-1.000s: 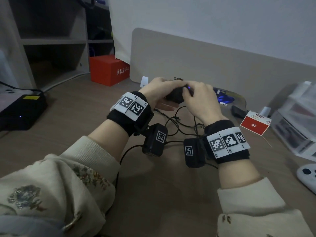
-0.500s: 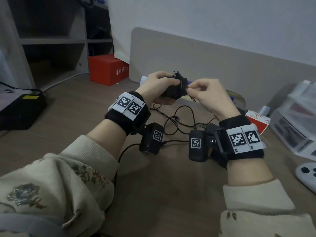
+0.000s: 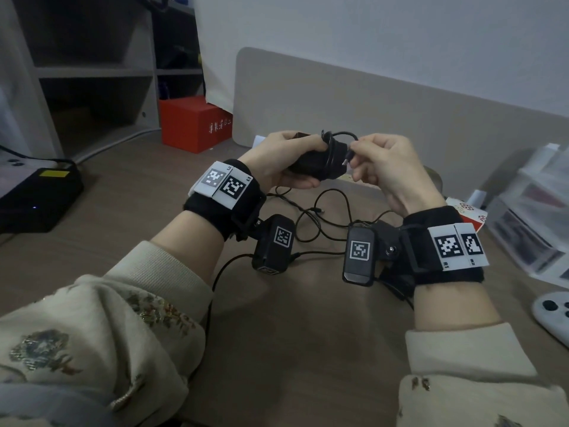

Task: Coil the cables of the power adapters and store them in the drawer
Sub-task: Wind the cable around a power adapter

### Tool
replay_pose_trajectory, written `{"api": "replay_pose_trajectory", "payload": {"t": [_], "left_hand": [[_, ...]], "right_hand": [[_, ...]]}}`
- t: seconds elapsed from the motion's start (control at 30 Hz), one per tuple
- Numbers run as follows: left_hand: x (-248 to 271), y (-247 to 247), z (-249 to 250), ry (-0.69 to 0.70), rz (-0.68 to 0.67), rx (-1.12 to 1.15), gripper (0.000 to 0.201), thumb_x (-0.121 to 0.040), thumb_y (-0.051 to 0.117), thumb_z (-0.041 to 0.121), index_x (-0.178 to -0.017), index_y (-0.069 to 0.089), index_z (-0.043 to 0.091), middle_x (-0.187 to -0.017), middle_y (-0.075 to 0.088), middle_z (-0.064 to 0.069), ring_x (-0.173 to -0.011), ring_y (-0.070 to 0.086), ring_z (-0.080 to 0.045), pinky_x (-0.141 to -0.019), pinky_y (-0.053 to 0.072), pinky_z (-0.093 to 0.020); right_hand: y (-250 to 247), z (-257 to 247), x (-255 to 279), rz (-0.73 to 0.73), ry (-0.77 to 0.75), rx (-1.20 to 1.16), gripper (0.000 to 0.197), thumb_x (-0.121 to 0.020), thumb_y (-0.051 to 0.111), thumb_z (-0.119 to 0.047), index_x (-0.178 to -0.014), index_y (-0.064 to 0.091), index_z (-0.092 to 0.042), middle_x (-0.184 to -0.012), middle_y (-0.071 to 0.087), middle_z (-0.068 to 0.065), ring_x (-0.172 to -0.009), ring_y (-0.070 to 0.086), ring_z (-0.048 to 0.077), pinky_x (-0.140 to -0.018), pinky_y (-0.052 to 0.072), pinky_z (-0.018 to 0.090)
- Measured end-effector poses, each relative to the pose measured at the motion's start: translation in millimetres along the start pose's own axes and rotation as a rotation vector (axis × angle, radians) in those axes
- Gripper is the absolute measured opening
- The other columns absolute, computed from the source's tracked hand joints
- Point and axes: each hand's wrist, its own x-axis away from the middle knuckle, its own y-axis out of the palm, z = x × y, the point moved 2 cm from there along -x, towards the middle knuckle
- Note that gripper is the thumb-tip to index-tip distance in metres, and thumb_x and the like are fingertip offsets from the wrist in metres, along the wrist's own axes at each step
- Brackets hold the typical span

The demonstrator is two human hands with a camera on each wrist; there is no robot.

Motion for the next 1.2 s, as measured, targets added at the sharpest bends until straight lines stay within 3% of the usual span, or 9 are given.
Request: {"api": "replay_pose_trajectory", "payload": {"t": [0.27,0.37,0.47,0.6,0.87,1.0,1.07,1.13,1.2], "left_hand": [[-0.2,4.2,-1.7,0.029,-0.013,-0.014,0.024,-0.089,0.07,0.014,-0.112,0.064,0.009,-0.098,0.068,-0.013,-0.064,0.072,-0.02,-0.053,0.057,-0.024],[-2.2,4.8,-3.0,0.053,-0.018,-0.043,0.031,-0.086,0.071,0.007,-0.115,0.062,0.013,-0.109,0.062,-0.012,-0.077,0.073,-0.023,-0.059,0.06,-0.03],[-4.3,3.2,-4.2,0.064,-0.009,-0.049,0.039,-0.084,0.072,0.003,-0.118,0.058,0.014,-0.109,0.062,-0.013,-0.088,0.071,-0.029,-0.068,0.063,-0.038],[-6.8,4.1,-6.1,0.069,-0.009,-0.021,0.039,-0.084,0.073,0.003,-0.117,0.057,0.016,-0.111,0.063,-0.016,-0.093,0.071,-0.033,-0.074,0.062,-0.044],[-8.7,3.5,-7.7,0.081,-0.024,0.0,0.047,-0.085,0.071,0.001,-0.126,0.052,0.013,-0.116,0.061,-0.019,-0.082,0.072,-0.026,-0.066,0.061,-0.033],[-8.0,3.2,-6.5,0.076,-0.063,-0.007,0.047,-0.089,0.07,0.009,-0.131,0.049,0.012,-0.116,0.061,-0.019,-0.078,0.073,-0.024,-0.064,0.06,-0.03],[-6.7,4.7,-5.0,0.067,-0.064,-0.004,0.042,-0.093,0.066,0.017,-0.131,0.048,0.012,-0.11,0.064,-0.02,-0.073,0.073,-0.024,-0.058,0.058,-0.027],[-5.6,7.0,-5.4,0.075,-0.046,-0.039,0.037,-0.095,0.064,0.022,-0.128,0.047,0.015,-0.1,0.068,-0.017,-0.069,0.073,-0.023,-0.05,0.054,-0.023],[-5.4,8.3,-6.8,0.096,-0.013,-0.074,0.035,-0.095,0.064,0.023,-0.125,0.047,0.017,-0.099,0.069,-0.016,-0.068,0.073,-0.022,-0.048,0.052,-0.022]], "right_hand": [[1.4,5.2,0.3,0.047,0.096,-0.076,0.015,-0.096,0.053,-0.007,-0.083,0.057,-0.011,-0.054,0.067,-0.002,-0.049,0.066,0.008,-0.044,0.028,0.017],[4.1,7.3,-0.6,0.091,0.088,-0.108,0.015,-0.096,0.052,-0.005,-0.083,0.056,-0.012,-0.057,0.068,0.0,-0.054,0.069,0.01,-0.041,0.031,0.014],[8.0,10.6,-1.7,0.097,0.087,-0.109,0.013,-0.096,0.053,-0.006,-0.086,0.058,-0.013,-0.059,0.07,-0.001,-0.059,0.07,0.01,-0.041,0.034,0.012],[9.0,12.1,-1.7,0.1,0.106,-0.174,0.013,-0.096,0.053,-0.004,-0.087,0.057,-0.011,-0.061,0.069,0.0,-0.06,0.071,0.01,-0.046,0.03,0.017],[14.4,7.2,4.1,0.098,0.104,-0.197,0.007,-0.097,0.055,-0.008,-0.092,0.056,-0.012,-0.069,0.07,-0.001,-0.062,0.071,0.008,-0.042,0.027,0.017],[12.4,6.6,5.0,0.108,0.109,-0.125,0.006,-0.097,0.056,-0.013,-0.091,0.056,-0.016,-0.074,0.071,-0.001,-0.061,0.07,0.008,-0.039,0.03,0.014],[9.8,10.2,3.6,0.113,0.126,-0.109,0.008,-0.096,0.057,-0.015,-0.089,0.058,-0.018,-0.074,0.071,-0.003,-0.064,0.069,0.011,-0.045,0.035,0.017],[9.2,13.6,2.0,0.117,0.132,-0.095,0.008,-0.094,0.059,-0.015,-0.086,0.059,-0.018,-0.073,0.071,-0.004,-0.065,0.068,0.01,-0.055,0.032,0.024],[10.6,15.7,0.6,0.118,0.119,-0.082,0.01,-0.093,0.06,-0.012,-0.085,0.058,-0.018,-0.075,0.07,-0.004,-0.065,0.067,0.007,-0.056,0.031,0.024]]}}
